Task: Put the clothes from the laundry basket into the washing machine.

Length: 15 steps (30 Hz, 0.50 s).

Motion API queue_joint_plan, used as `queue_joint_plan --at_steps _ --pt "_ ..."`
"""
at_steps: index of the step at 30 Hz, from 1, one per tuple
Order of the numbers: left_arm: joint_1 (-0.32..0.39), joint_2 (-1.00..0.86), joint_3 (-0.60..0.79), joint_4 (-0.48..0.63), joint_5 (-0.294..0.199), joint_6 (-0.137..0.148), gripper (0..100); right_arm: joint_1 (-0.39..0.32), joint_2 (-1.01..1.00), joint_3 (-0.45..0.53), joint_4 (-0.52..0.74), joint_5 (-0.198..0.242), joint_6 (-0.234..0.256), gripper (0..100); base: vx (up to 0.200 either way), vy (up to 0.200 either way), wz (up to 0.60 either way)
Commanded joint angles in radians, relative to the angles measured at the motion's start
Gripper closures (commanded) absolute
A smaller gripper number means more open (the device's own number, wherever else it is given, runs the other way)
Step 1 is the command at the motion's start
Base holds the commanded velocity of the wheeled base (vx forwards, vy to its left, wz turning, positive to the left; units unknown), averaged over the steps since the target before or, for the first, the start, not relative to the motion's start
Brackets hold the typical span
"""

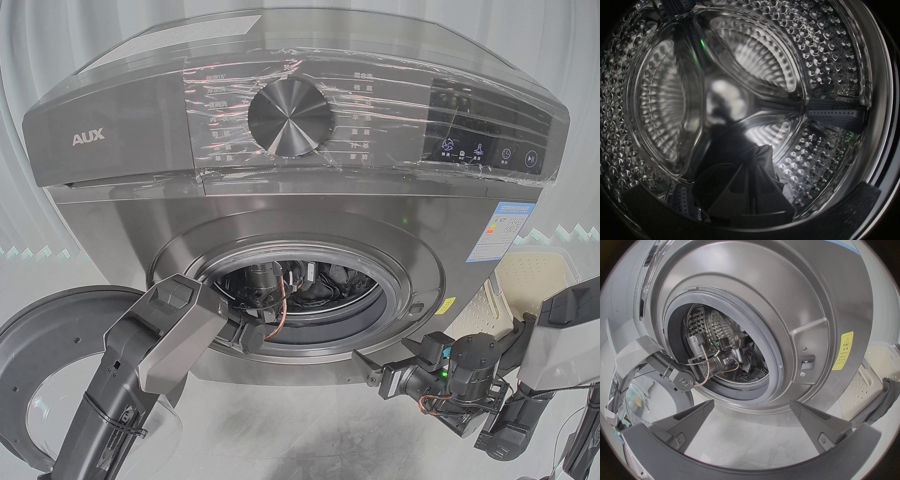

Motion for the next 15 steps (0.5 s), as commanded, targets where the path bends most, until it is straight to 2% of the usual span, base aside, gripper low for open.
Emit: queue_joint_plan --at_steps 1,3,4,8,15 --pt "0.013 0.028 -0.007 -0.002 0.001 0.002 100 0.001 0.004 0.000 -0.002 0.000 0.000 0 0.000 0.000 0.00" --pt "0.014 0.028 -0.004 -0.005 0.001 0.002 100 0.000 0.004 0.000 0.000 0.000 0.000 0 0.000 0.000 0.00" --pt "0.014 0.027 -0.003 -0.005 0.000 0.002 0 0.000 0.004 0.000 0.000 0.000 0.000 0 0.000 0.000 0.00" --pt "0.007 0.007 0.048 -0.007 0.000 -0.001 0 0.000 0.004 0.002 -0.002 0.000 0.000 0 0.000 0.000 0.00" --pt "-0.049 -0.137 0.333 -0.048 -0.011 -0.007 0 -0.002 -0.001 0.003 0.000 -0.001 0.001 0 0.000 0.000 0.00"
